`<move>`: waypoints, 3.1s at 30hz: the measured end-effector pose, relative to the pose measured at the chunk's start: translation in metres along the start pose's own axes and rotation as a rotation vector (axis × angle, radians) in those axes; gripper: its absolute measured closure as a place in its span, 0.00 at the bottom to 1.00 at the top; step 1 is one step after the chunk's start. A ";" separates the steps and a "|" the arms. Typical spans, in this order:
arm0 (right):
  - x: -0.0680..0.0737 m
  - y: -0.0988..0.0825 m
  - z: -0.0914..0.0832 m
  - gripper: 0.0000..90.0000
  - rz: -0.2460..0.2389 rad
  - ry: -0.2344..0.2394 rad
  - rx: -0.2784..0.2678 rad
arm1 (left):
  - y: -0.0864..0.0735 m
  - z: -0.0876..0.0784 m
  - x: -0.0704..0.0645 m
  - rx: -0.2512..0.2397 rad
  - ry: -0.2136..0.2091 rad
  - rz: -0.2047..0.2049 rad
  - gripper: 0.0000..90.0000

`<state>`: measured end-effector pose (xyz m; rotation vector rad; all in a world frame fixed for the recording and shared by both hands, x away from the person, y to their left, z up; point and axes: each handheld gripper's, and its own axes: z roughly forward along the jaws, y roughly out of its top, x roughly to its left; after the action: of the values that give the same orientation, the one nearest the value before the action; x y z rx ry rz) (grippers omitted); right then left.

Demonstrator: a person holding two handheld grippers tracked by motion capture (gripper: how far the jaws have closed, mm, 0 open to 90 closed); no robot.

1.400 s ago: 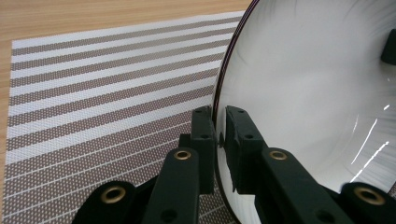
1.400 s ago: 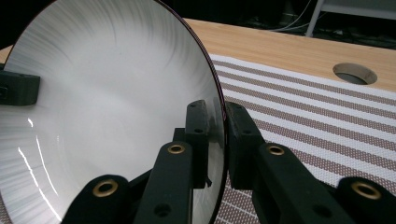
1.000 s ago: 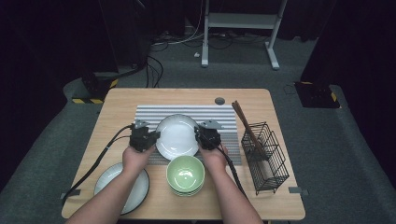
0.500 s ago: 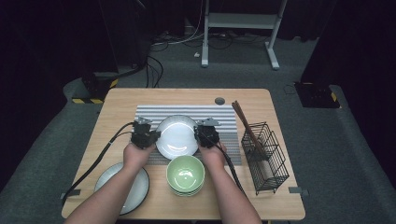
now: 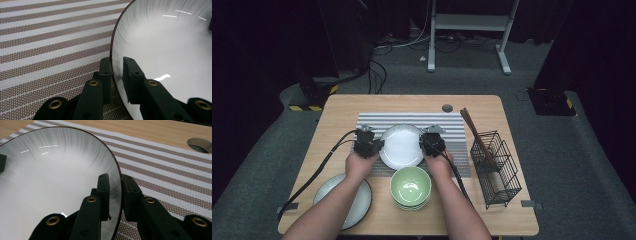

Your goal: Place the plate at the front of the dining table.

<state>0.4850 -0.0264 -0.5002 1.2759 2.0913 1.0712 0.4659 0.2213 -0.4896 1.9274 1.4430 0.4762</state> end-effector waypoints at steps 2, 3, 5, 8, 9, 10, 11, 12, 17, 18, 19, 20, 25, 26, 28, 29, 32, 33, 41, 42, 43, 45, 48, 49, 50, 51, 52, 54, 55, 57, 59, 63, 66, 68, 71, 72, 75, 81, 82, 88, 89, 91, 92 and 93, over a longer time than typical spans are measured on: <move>0.000 0.000 0.002 0.86 -0.001 -0.001 0.004 | 0.000 0.000 0.001 0.001 0.005 0.003 0.87; 0.000 0.000 0.002 0.87 0.001 -0.001 0.006 | 0.000 0.001 0.001 0.000 0.007 0.007 0.88; 0.000 0.000 0.004 0.87 0.008 -0.006 0.013 | 0.000 0.000 0.003 -0.001 0.017 0.017 0.91; -0.002 -0.002 0.006 0.89 0.005 -0.027 0.035 | 0.002 -0.003 0.004 -0.013 0.006 0.012 0.91; -0.003 -0.003 0.007 0.90 0.005 -0.030 0.039 | 0.002 -0.003 0.004 -0.016 0.007 0.011 0.91; -0.004 -0.004 0.008 0.91 0.007 -0.030 0.039 | 0.002 -0.004 0.005 -0.019 0.006 0.016 0.90; -0.004 -0.004 0.008 0.91 0.011 -0.028 0.030 | 0.002 -0.005 0.004 -0.022 0.008 0.018 0.90; -0.004 -0.004 0.007 0.91 0.017 -0.026 0.024 | 0.002 -0.005 0.004 -0.025 0.010 0.018 0.90; -0.005 -0.002 0.002 0.88 0.010 -0.022 0.009 | 0.002 -0.011 0.001 -0.051 0.007 0.029 0.87; -0.005 -0.001 0.000 0.88 0.013 -0.022 0.006 | 0.001 -0.012 -0.001 -0.058 0.008 0.030 0.87; -0.004 0.000 -0.002 0.87 0.016 -0.019 -0.002 | 0.001 -0.013 -0.002 -0.060 0.008 0.035 0.86; -0.004 0.001 -0.004 0.86 0.012 -0.015 -0.008 | 0.000 -0.014 -0.003 -0.061 0.012 0.040 0.86; -0.002 0.000 -0.019 0.80 0.018 0.002 -0.035 | -0.005 -0.021 -0.009 -0.078 0.026 0.081 0.82; -0.002 -0.002 -0.022 0.79 0.023 0.005 -0.040 | -0.006 -0.024 -0.010 -0.080 0.027 0.085 0.82; -0.003 -0.005 -0.029 0.78 0.013 0.011 -0.051 | -0.007 -0.030 -0.013 -0.098 0.031 0.100 0.81; -0.003 -0.006 -0.032 0.77 0.016 0.009 -0.054 | -0.007 -0.033 -0.015 -0.103 0.030 0.107 0.80; -0.003 -0.012 -0.041 0.75 0.016 0.019 -0.063 | -0.010 -0.041 -0.017 -0.109 0.038 0.133 0.78; -0.003 -0.014 -0.044 0.75 0.014 0.018 -0.068 | -0.011 -0.044 -0.018 -0.112 0.043 0.139 0.77; -0.004 -0.028 -0.069 0.72 0.023 0.029 -0.104 | -0.021 -0.061 -0.022 -0.150 0.030 0.157 0.75; -0.004 -0.030 -0.071 0.71 0.021 0.028 -0.105 | -0.023 -0.063 -0.022 -0.151 0.033 0.160 0.74; -0.004 -0.032 -0.073 0.71 0.021 0.029 -0.105 | -0.025 -0.064 -0.022 -0.152 0.034 0.159 0.74; -0.005 -0.035 -0.077 0.71 0.016 0.024 -0.107 | -0.028 -0.068 -0.021 -0.155 0.054 0.169 0.74; -0.007 -0.039 -0.085 0.70 0.023 0.026 -0.113 | -0.032 -0.074 -0.022 -0.164 0.067 0.189 0.73; -0.007 -0.041 -0.088 0.70 0.020 0.024 -0.116 | -0.033 -0.075 -0.023 -0.164 0.065 0.191 0.73; -0.007 -0.042 -0.091 0.70 0.021 0.024 -0.117 | -0.034 -0.077 -0.024 -0.165 0.064 0.189 0.72; -0.007 -0.044 -0.094 0.70 0.020 0.022 -0.118 | -0.034 -0.078 -0.024 -0.161 0.065 0.195 0.72; -0.006 -0.045 -0.096 0.70 0.021 0.020 -0.119 | -0.035 -0.078 -0.024 -0.164 0.062 0.188 0.72; -0.007 -0.048 -0.101 0.70 0.024 0.016 -0.127 | -0.036 -0.080 -0.025 -0.159 0.057 0.186 0.71; -0.007 -0.049 -0.104 0.70 0.025 0.015 -0.129 | -0.037 -0.081 -0.025 -0.156 0.056 0.189 0.71; -0.008 -0.052 -0.107 0.70 0.028 0.011 -0.130 | -0.039 -0.082 -0.026 -0.150 0.050 0.187 0.71; -0.008 -0.056 -0.111 0.70 0.025 0.003 -0.127 | -0.040 -0.083 -0.026 -0.143 0.050 0.192 0.71; -0.009 -0.063 -0.116 0.69 0.025 -0.001 -0.124 | -0.042 -0.085 -0.025 -0.141 0.034 0.172 0.70; -0.008 -0.069 -0.120 0.68 0.027 -0.007 -0.118 | -0.044 -0.086 -0.020 -0.138 0.018 0.144 0.70; -0.007 -0.072 -0.122 0.67 0.027 -0.001 -0.113 | -0.047 -0.086 -0.017 -0.125 0.033 0.149 0.70; -0.004 -0.078 -0.123 0.65 0.025 0.000 -0.105 | -0.051 -0.088 -0.014 -0.129 0.026 0.135 0.70; -0.003 -0.080 -0.124 0.65 0.022 -0.002 -0.099 | -0.052 -0.090 -0.013 -0.130 0.026 0.130 0.70; 0.000 -0.086 -0.125 0.65 0.021 -0.003 -0.085 | -0.056 -0.093 -0.009 -0.128 0.037 0.134 0.70; 0.002 -0.095 -0.131 0.64 0.008 -0.012 -0.074 | -0.064 -0.099 -0.001 -0.125 0.031 0.122 0.70; 0.002 -0.096 -0.131 0.64 0.008 -0.014 -0.070 | -0.065 -0.099 0.000 -0.117 0.034 0.127 0.69; 0.004 -0.103 -0.137 0.59 -0.016 -0.024 -0.045 | -0.072 -0.099 0.004 -0.104 0.014 0.112 0.67; 0.004 -0.104 -0.138 0.59 -0.014 -0.024 -0.046 | -0.073 -0.099 0.005 -0.099 0.009 0.112 0.67; 0.004 -0.108 -0.138 0.60 -0.020 -0.035 -0.058 | -0.073 -0.099 0.005 -0.085 -0.002 0.119 0.66; 0.004 -0.110 -0.138 0.60 -0.019 -0.037 -0.057 | -0.073 -0.098 0.005 -0.080 -0.006 0.119 0.65; 0.003 -0.111 -0.138 0.60 -0.010 -0.034 -0.055 | -0.073 -0.098 0.005 -0.075 -0.007 0.125 0.65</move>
<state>0.3264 -0.1057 -0.5085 1.2476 2.0266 1.0879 0.3538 0.2667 -0.4714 1.9646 1.2865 0.5723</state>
